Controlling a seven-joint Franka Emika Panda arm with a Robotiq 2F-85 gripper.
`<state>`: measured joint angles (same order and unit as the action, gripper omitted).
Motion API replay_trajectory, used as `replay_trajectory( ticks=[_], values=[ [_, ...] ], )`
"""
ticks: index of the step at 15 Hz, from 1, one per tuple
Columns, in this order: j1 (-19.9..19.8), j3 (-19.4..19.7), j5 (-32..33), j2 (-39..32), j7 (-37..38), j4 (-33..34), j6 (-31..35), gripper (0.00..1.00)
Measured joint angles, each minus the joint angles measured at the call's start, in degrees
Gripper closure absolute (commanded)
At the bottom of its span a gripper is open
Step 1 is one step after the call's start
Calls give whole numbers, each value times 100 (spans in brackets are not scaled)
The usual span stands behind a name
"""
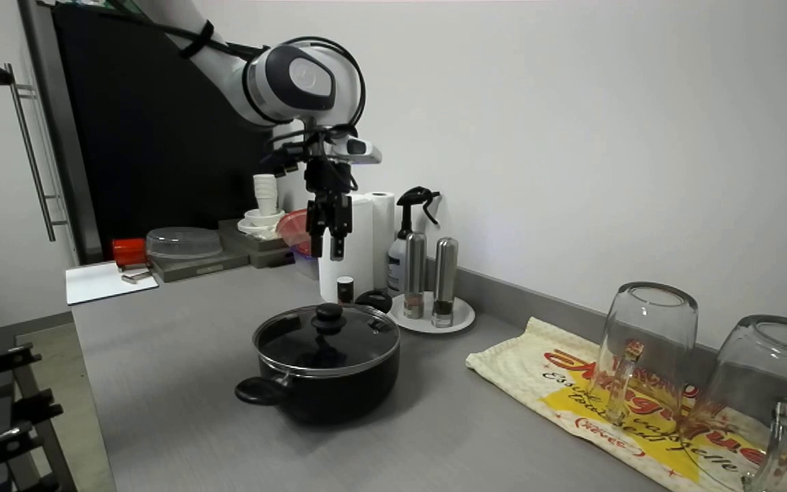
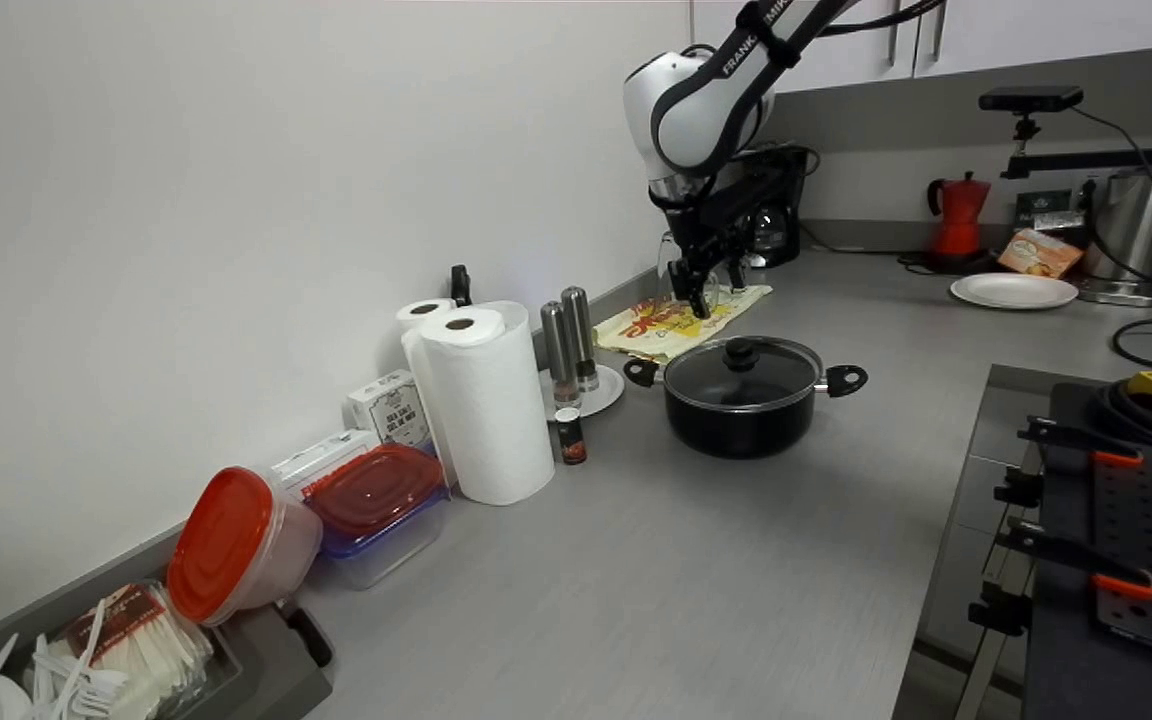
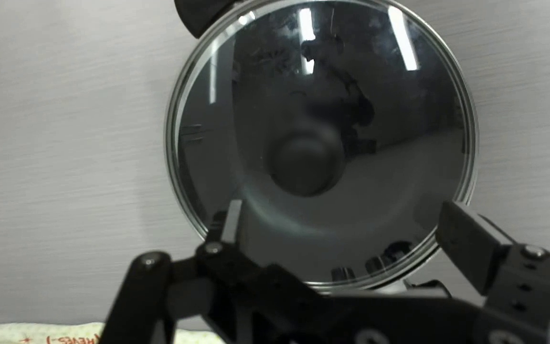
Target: Pick up the lid from the pot and put it on the counter
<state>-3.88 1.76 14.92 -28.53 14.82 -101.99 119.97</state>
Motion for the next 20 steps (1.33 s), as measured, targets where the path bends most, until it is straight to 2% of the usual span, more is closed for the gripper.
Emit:
replay_trajectory(
  ticks=[7,20],
  values=[
    [-24,251,-124,-450,-111,74,-326,0],
    [34,306,-331,-896,-275,758,-651,0]
  ],
)
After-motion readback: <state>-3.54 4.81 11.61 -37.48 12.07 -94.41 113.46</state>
